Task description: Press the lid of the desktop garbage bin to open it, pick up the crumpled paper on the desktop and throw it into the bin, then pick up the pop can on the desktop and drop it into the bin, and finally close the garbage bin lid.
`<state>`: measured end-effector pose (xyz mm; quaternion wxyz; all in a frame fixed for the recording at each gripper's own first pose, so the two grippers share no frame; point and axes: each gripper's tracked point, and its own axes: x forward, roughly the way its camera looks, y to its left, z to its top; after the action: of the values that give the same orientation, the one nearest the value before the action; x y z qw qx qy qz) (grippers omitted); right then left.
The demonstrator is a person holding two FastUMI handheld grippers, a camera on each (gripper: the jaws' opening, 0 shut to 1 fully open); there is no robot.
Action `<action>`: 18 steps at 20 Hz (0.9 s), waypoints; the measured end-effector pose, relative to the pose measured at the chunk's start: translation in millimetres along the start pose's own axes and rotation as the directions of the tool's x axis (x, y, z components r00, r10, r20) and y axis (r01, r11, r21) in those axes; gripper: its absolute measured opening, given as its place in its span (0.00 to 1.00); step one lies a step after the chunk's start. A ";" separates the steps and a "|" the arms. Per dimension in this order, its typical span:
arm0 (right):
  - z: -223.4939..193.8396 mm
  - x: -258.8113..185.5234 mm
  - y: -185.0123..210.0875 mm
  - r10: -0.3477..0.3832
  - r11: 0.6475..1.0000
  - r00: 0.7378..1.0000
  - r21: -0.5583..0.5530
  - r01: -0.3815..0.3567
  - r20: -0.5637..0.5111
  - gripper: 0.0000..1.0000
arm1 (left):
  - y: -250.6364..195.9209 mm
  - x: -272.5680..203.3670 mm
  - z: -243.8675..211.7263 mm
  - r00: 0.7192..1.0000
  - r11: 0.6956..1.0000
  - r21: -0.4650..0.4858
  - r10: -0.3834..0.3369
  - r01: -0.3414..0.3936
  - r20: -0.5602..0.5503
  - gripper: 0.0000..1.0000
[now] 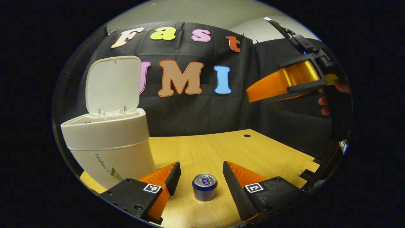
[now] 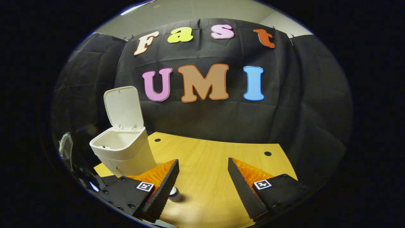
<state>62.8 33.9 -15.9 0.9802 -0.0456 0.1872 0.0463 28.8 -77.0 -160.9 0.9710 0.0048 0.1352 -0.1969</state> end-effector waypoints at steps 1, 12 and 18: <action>0.7 -4.4 -6.7 -0.020 1.000 1.000 0.006 0.020 0.006 0.98 | -0.1 6.8 -7.0 1.000 1.000 -0.005 -0.002 0.002 -0.015 0.81; -28.5 -35.3 -66.6 -0.216 0.972 0.975 0.080 0.219 -0.041 0.98 | 1.3 60.6 -63.4 0.989 0.999 -0.013 -0.039 0.038 -0.143 0.81; -37.7 -44.3 -80.0 -0.254 0.960 0.965 0.106 0.260 -0.060 0.98 | 5.6 70.4 -93.8 0.973 1.000 -0.016 -0.024 0.021 -0.230 0.81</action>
<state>16.7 -52.8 -28.6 0.9743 -0.0153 0.2044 -0.0930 68.9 -92.8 -270.2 0.9466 0.0193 0.2481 -0.2049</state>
